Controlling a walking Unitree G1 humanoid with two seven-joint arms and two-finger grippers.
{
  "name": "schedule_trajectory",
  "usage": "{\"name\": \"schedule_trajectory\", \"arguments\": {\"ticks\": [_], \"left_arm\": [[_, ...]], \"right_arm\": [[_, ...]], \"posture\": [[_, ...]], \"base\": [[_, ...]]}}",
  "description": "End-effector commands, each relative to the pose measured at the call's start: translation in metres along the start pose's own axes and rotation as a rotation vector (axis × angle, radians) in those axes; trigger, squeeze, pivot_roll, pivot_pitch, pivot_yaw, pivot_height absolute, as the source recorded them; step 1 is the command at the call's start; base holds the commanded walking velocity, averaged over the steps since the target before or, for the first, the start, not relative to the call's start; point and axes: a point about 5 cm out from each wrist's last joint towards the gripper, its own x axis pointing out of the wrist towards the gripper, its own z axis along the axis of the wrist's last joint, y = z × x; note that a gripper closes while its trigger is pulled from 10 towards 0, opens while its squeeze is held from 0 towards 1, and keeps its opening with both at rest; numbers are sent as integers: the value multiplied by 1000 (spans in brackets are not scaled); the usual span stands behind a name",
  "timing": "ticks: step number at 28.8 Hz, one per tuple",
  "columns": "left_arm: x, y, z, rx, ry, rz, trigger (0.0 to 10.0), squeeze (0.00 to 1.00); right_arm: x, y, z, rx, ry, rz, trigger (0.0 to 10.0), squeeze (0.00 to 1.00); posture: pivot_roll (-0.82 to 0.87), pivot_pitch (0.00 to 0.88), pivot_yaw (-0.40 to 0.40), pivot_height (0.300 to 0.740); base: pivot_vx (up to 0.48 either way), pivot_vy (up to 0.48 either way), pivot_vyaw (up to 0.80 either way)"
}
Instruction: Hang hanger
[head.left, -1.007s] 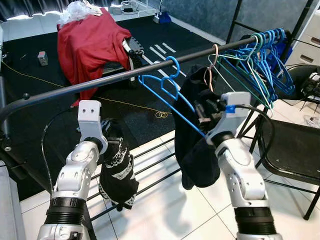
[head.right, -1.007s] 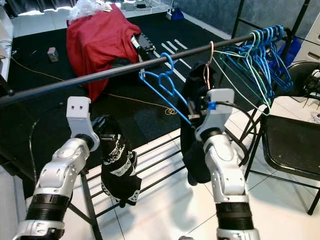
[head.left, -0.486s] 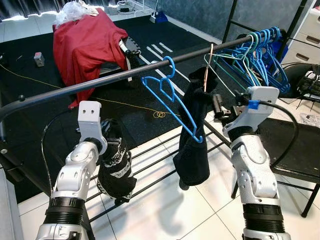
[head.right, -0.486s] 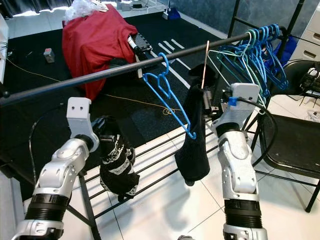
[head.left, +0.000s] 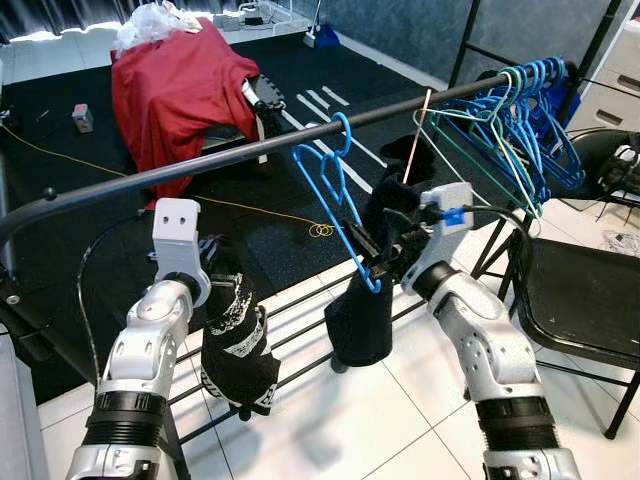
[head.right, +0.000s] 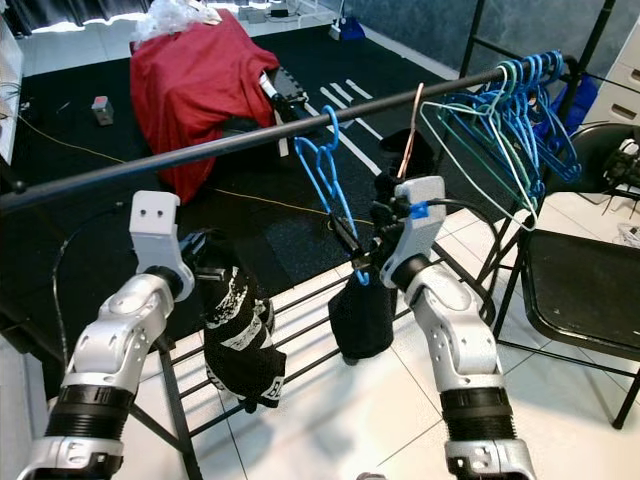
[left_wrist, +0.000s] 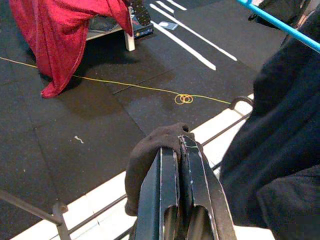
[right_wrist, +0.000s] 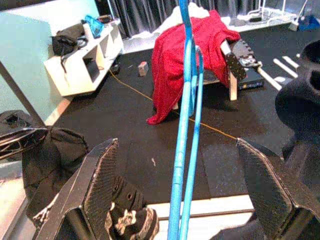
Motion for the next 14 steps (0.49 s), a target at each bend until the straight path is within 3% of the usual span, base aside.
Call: {"name": "schedule_trajectory", "arguments": {"ticks": [1, 3, 5, 14], "left_arm": [[2, -1, 9, 10, -41, -9, 10000, 0], [2, -1, 9, 10, -41, -9, 10000, 0], [2, -1, 9, 7, -40, -6, 10000, 0], [1, 1, 10, 6, -41, 2, 10000, 0]], "right_arm": [[5, -13, 2, -39, 33, -48, 10000, 0], [5, -13, 2, -39, 33, -48, 10000, 0], [20, -27, 14, -75, 44, -76, 10000, 0], [26, -38, 26, -107, 70, -60, 10000, 0]], "posture": [[-92, 86, 1, 740], [-92, 86, 1, 740], [-91, 96, -6, 740], [-90, 106, -8, 740]], "base": [[0, 0, 0], [0, 0, 0], [0, 0, 0], [0, 0, 0]]}}
